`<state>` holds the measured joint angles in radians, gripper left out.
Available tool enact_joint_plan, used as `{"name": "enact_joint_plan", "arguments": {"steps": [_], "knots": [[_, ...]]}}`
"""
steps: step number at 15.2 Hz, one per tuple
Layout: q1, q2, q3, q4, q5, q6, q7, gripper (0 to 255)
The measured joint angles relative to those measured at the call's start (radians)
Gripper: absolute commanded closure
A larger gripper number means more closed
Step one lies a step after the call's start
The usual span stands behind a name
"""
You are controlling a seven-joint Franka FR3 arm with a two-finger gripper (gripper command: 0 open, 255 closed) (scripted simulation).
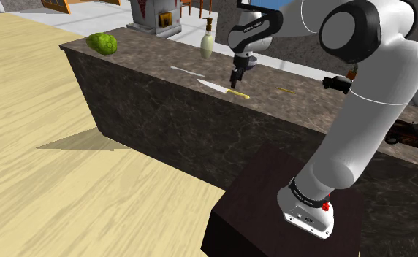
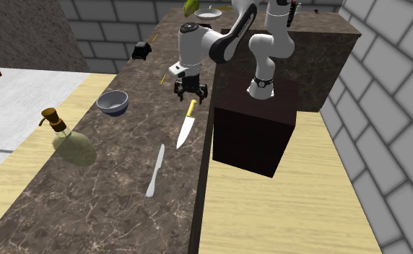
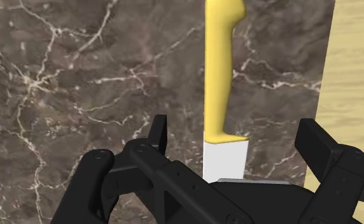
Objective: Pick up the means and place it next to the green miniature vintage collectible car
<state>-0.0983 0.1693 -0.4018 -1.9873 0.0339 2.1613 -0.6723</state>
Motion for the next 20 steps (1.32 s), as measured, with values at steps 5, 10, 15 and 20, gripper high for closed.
{"name": "enact_joint_plan", "arguments": {"steps": [5,10,15,20], "knots": [[-0.007,0.057,0.007,0.000,0.025,0.056,-0.020,0],[-0.013,0.085,0.010,-0.013,0.040,0.096,-0.031,0],[-0.013,0.087,0.011,-0.013,0.040,0.097,-0.032,255],[-0.013,0.087,0.011,-0.013,0.040,0.098,-0.032,255]]}}
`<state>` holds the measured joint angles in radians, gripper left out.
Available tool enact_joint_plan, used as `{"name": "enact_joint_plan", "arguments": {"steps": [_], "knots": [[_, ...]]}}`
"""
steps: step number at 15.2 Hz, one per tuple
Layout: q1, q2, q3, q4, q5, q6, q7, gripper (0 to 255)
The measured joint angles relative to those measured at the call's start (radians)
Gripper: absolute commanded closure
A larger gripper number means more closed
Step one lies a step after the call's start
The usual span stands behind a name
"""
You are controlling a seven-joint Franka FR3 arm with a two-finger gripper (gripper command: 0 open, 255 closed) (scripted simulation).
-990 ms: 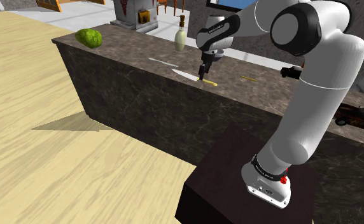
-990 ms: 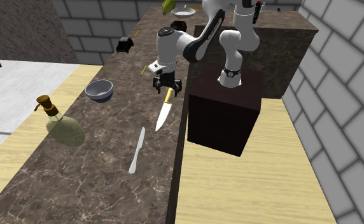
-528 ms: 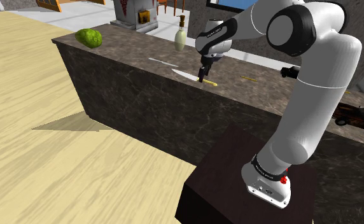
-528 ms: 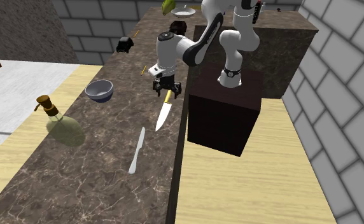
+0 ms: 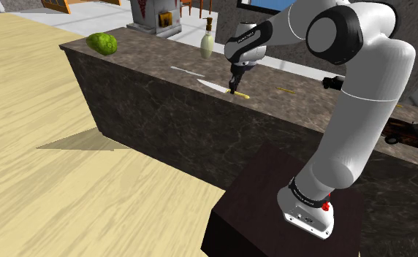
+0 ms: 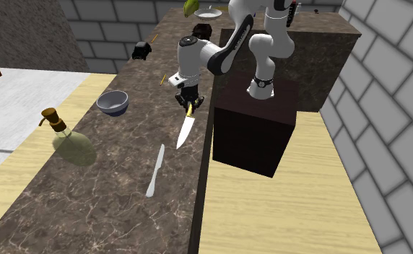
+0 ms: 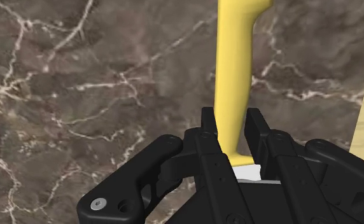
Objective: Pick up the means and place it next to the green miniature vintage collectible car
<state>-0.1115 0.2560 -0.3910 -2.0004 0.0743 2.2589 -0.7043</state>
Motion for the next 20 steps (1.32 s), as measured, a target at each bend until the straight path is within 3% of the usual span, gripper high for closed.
{"name": "enact_joint_plan", "arguments": {"steps": [6,20], "knots": [[0.001,-0.002,0.000,0.004,-0.001,-0.006,0.001,255],[0.011,-0.088,-0.012,0.089,-0.044,-0.170,0.024,255]]}}
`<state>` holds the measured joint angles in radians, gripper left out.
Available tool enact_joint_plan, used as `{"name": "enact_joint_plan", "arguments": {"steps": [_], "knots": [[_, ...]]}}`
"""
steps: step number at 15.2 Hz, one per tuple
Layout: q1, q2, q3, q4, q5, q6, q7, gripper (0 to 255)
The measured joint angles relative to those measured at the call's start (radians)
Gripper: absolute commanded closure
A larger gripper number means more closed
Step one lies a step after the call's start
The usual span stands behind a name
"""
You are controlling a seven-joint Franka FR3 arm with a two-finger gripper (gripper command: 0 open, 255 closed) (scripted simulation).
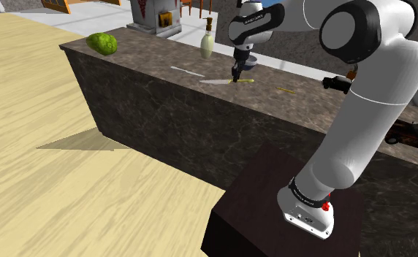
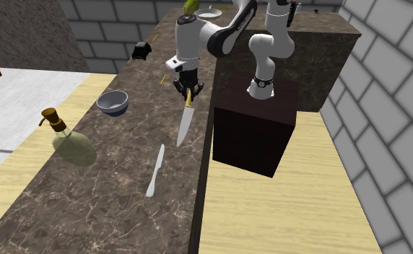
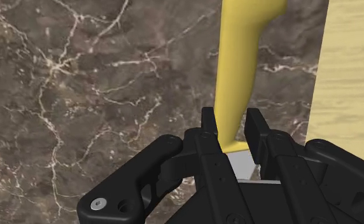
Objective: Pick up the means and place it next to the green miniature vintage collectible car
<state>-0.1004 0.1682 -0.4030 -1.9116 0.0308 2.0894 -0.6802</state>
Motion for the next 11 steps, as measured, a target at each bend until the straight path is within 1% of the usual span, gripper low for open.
{"name": "enact_joint_plan", "arguments": {"steps": [11], "knots": [[0.006,-0.043,-0.002,0.098,-0.020,-0.138,0.013,255]]}}
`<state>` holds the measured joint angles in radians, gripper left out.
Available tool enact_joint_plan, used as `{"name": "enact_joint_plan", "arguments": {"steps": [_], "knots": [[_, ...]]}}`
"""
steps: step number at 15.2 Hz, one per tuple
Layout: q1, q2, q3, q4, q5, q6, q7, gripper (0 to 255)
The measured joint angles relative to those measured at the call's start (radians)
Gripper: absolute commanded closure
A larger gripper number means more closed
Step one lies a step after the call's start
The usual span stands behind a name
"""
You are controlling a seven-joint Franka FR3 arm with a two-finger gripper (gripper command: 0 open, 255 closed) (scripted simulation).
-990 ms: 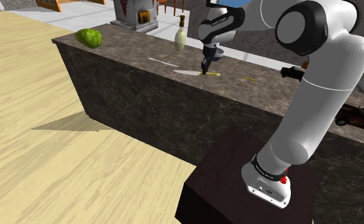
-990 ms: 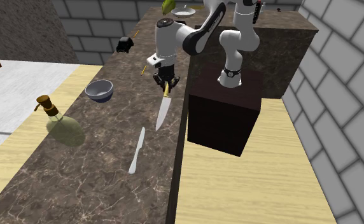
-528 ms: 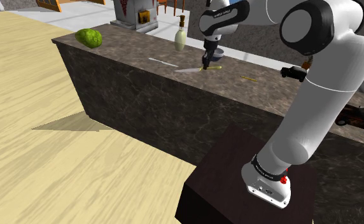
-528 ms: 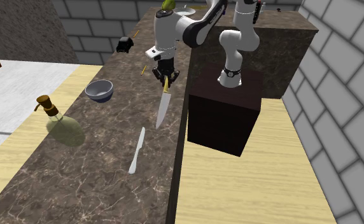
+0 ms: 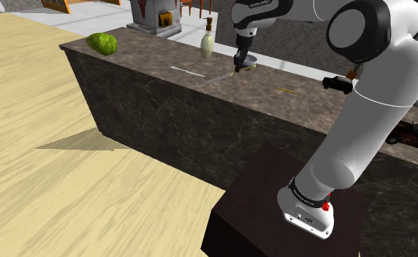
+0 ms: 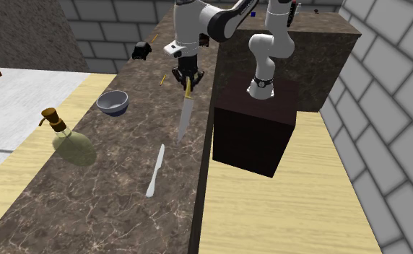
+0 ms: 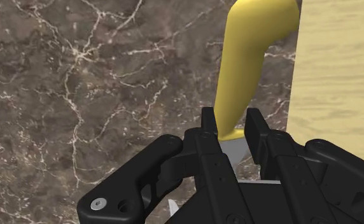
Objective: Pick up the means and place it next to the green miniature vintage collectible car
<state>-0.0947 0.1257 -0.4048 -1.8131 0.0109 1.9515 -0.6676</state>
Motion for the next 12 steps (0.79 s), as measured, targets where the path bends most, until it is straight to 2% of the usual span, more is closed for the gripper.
{"name": "enact_joint_plan", "arguments": {"steps": [5,12], "knots": [[-0.013,-0.023,-0.012,0.015,-0.008,-0.035,-0.022,255],[-0.073,-0.153,-0.075,-0.139,-0.063,0.003,-0.127,255]]}}
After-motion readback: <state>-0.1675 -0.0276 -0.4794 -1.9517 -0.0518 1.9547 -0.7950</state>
